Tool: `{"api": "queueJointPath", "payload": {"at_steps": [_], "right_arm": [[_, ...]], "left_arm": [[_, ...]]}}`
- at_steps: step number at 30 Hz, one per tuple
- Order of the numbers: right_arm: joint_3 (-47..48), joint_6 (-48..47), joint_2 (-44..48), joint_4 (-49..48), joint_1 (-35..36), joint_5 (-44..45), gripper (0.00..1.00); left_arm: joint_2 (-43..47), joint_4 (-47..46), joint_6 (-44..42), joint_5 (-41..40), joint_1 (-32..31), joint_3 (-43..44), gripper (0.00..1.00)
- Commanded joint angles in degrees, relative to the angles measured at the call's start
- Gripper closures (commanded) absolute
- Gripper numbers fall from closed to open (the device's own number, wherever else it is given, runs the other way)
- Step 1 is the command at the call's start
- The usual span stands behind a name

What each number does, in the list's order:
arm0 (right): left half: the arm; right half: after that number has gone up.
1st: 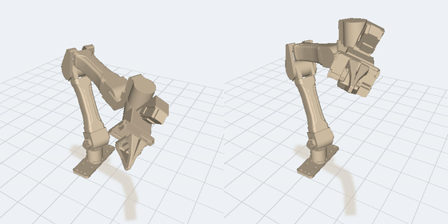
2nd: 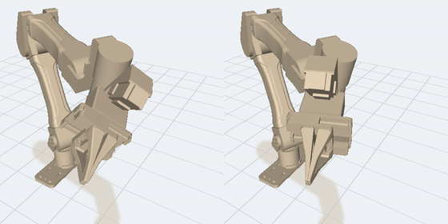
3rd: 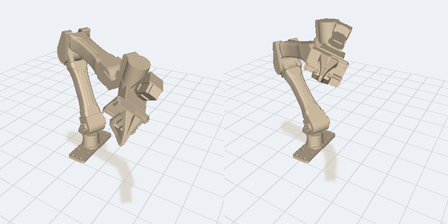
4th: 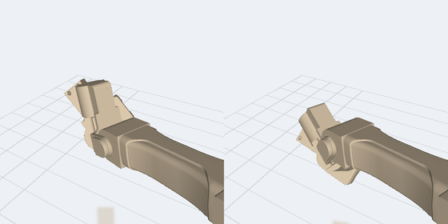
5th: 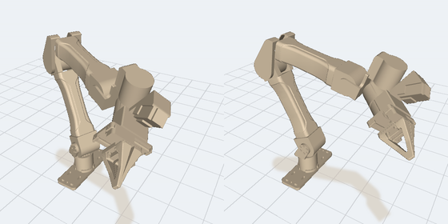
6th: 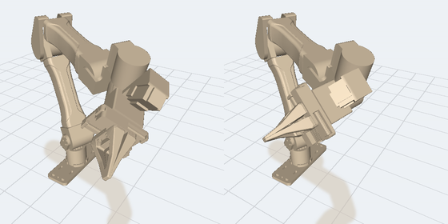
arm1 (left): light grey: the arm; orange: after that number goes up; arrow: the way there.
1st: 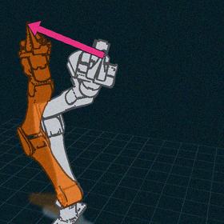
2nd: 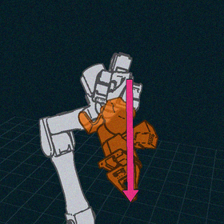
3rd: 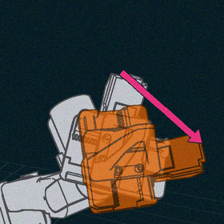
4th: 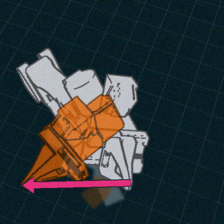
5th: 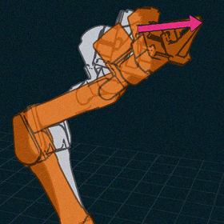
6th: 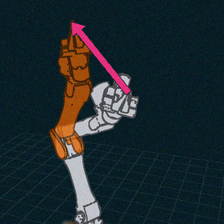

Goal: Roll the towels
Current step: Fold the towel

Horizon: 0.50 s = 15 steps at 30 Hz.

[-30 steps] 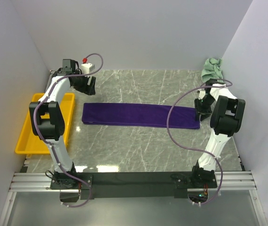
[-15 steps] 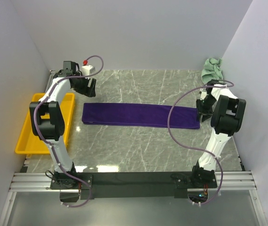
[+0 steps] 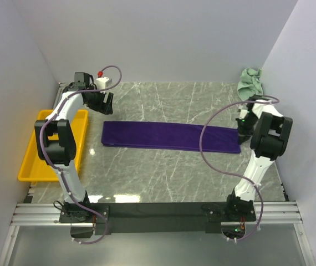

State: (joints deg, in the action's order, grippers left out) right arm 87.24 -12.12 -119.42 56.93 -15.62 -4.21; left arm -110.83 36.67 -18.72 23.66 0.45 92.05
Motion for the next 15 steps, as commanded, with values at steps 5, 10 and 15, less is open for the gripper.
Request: {"api": "queueJointPath", "payload": {"at_steps": [5,10,15], "right_arm": [[13.03,-7.91,-2.13,6.08,-10.05,5.27,1.0],[17.17,-7.66,-1.0,10.83,-6.63,1.05,1.0],[12.79,-5.12,4.27,11.89,-0.3,-5.09,1.0]], "left_arm": [[3.77,-0.19,0.79,2.44,-0.18,1.03,0.21],[3.95,-0.28,1.49,2.09,-0.1,0.76,0.2],[3.16,1.04,1.76,1.92,-0.1,1.99,0.2]]}}
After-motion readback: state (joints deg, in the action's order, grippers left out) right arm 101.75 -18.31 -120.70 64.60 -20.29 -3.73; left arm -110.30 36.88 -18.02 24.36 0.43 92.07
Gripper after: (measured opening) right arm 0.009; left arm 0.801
